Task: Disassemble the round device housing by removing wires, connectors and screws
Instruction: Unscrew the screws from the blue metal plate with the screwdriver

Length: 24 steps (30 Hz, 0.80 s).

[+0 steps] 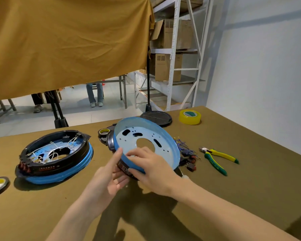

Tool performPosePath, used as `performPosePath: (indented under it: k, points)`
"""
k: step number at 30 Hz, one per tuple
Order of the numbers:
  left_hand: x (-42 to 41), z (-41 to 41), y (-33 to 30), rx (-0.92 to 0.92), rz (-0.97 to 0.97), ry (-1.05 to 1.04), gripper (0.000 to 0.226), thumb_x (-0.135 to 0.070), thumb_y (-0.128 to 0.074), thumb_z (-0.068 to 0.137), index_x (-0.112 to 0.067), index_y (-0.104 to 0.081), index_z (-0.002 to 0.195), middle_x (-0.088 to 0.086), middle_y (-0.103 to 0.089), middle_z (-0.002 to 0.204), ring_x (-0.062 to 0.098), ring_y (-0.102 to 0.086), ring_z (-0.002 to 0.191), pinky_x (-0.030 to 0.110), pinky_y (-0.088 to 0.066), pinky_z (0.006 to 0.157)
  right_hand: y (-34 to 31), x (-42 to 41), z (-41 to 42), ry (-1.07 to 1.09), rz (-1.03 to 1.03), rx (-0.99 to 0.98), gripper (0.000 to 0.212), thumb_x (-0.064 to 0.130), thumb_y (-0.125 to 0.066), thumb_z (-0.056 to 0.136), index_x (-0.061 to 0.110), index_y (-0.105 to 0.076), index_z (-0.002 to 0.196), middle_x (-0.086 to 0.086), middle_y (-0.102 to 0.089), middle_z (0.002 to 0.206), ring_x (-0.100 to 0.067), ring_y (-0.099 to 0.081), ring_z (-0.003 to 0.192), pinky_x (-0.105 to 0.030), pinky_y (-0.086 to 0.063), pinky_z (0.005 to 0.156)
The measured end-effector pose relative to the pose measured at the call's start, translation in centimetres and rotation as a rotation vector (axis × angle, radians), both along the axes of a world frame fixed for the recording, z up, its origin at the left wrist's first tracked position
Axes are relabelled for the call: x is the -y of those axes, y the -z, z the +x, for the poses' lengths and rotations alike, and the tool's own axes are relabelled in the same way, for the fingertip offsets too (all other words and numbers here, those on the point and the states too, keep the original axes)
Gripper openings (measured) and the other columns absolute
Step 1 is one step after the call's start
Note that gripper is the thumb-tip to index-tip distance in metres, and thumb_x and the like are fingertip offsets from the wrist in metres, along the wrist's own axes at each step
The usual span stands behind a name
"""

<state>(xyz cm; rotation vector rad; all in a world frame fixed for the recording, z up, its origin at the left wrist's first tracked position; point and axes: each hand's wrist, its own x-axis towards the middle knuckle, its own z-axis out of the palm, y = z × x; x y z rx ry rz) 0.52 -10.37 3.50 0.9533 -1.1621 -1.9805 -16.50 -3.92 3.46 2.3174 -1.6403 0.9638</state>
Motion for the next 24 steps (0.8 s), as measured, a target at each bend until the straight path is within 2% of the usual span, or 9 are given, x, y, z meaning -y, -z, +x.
performPosePath:
  k: [4, 7, 10, 13, 15, 17, 20, 22, 24]
  points:
    - [0.4, 0.2, 2.4, 0.087, -0.001, -0.077, 0.046, -0.056, -0.077, 0.075, -0.021, -0.063, 0.101, 0.003, -0.080, 0.081, 0.020, -0.075, 0.091, 0.033, -0.060, 0.074, 1.8, 0.3, 1.0, 0.036, 0.029, -0.103, 0.038, 0.027, -0.060, 0.101, 0.013, -0.062, 0.137, -0.002, -0.061, 0.133, -0.020, -0.050, 0.115, -0.038, -0.048, 0.095]
    - [1.0, 0.4, 3.9, 0.211, -0.010, -0.131, 0.046, -0.061, -0.074, 0.078, -0.020, -0.063, 0.096, 0.010, -0.076, 0.095, 0.021, -0.077, 0.085, 0.032, -0.062, 0.066, 1.6, 0.4, 0.8, 0.011, 0.130, -0.162, 0.042, 0.036, -0.059, 0.101, 0.021, -0.060, 0.140, 0.001, -0.059, 0.137, -0.019, -0.045, 0.123, -0.034, -0.041, 0.104]
    - [1.7, 1.1, 4.8, 0.250, 0.041, -0.143, 0.075, -0.068, -0.074, 0.064, -0.005, -0.061, 0.103, 0.018, -0.074, 0.102, 0.027, -0.077, 0.087, 0.033, -0.062, 0.065, 1.1, -0.2, -0.3, -0.012, 0.205, -0.018, 0.041, 0.048, -0.057, 0.100, 0.025, -0.066, 0.133, 0.005, -0.061, 0.134, -0.011, -0.045, 0.126, -0.026, -0.028, 0.109]
    - [2.5, 2.0, 5.2, 0.234, 0.151, -0.112, 0.099, -0.070, -0.072, 0.066, 0.006, -0.054, 0.126, 0.027, -0.071, 0.109, 0.034, -0.076, 0.094, 0.035, -0.063, 0.067, 1.4, -1.3, -2.9, 0.241, 0.010, 0.235, 0.026, 0.037, -0.057, 0.102, 0.020, -0.075, 0.108, 0.007, -0.064, 0.103, -0.009, -0.055, 0.101, -0.027, -0.037, 0.094]
    - [3.0, 2.5, 5.4, 0.219, 0.187, -0.093, 0.102, -0.068, -0.074, 0.070, 0.010, -0.051, 0.132, 0.029, -0.073, 0.108, 0.034, -0.077, 0.093, 0.035, -0.064, 0.067, 1.9, -2.1, -5.0, 0.508, -0.010, 0.296, 0.020, 0.030, -0.053, 0.103, 0.018, -0.069, 0.099, 0.008, -0.057, 0.092, -0.012, -0.055, 0.085, -0.031, -0.040, 0.080]
    - [3.3, 2.7, 5.3, 0.189, 0.219, -0.076, 0.105, -0.065, -0.080, 0.066, 0.009, -0.050, 0.134, 0.028, -0.074, 0.107, 0.034, -0.078, 0.092, 0.036, -0.065, 0.067, 2.4, -3.0, -6.8, 0.730, 0.131, 0.212, 0.015, 0.033, -0.049, 0.103, 0.021, -0.059, 0.104, 0.005, -0.055, 0.096, -0.017, -0.057, 0.082, -0.031, -0.039, 0.070]
    - [3.1, 2.2, 5.2, 0.133, 0.216, -0.075, 0.121, -0.058, -0.090, 0.053, 0.002, -0.039, 0.146, 0.027, -0.062, 0.128, 0.033, -0.070, 0.102, 0.039, -0.062, 0.076, 3.4, -4.5, -8.4, 0.927, 0.422, 0.008, 0.023, 0.044, -0.045, 0.099, 0.024, -0.045, 0.110, 0.001, -0.057, 0.102, -0.019, -0.058, 0.084, -0.032, -0.037, 0.060]
    - [3.1, 1.8, 5.4, 0.119, 0.182, -0.112, 0.125, -0.049, -0.093, 0.048, 0.000, -0.038, 0.148, 0.024, -0.060, 0.128, 0.032, -0.067, 0.102, 0.041, -0.059, 0.083, 3.6, -5.2, -8.4, 0.937, 0.607, -0.050, 0.032, 0.054, -0.045, 0.095, 0.024, -0.041, 0.107, 0.004, -0.055, 0.089, -0.015, -0.054, 0.072, -0.031, -0.034, 0.052]
    - [3.1, 1.7, 5.6, 0.109, 0.155, -0.132, 0.112, -0.044, -0.091, 0.049, 0.000, -0.044, 0.141, 0.019, -0.064, 0.114, 0.032, -0.068, 0.101, 0.042, -0.059, 0.082, 3.9, -5.8, -8.1, 0.878, 0.745, -0.084, 0.032, 0.054, -0.049, 0.094, 0.024, -0.041, 0.104, 0.006, -0.052, 0.081, -0.013, -0.052, 0.069, -0.029, -0.033, 0.049]
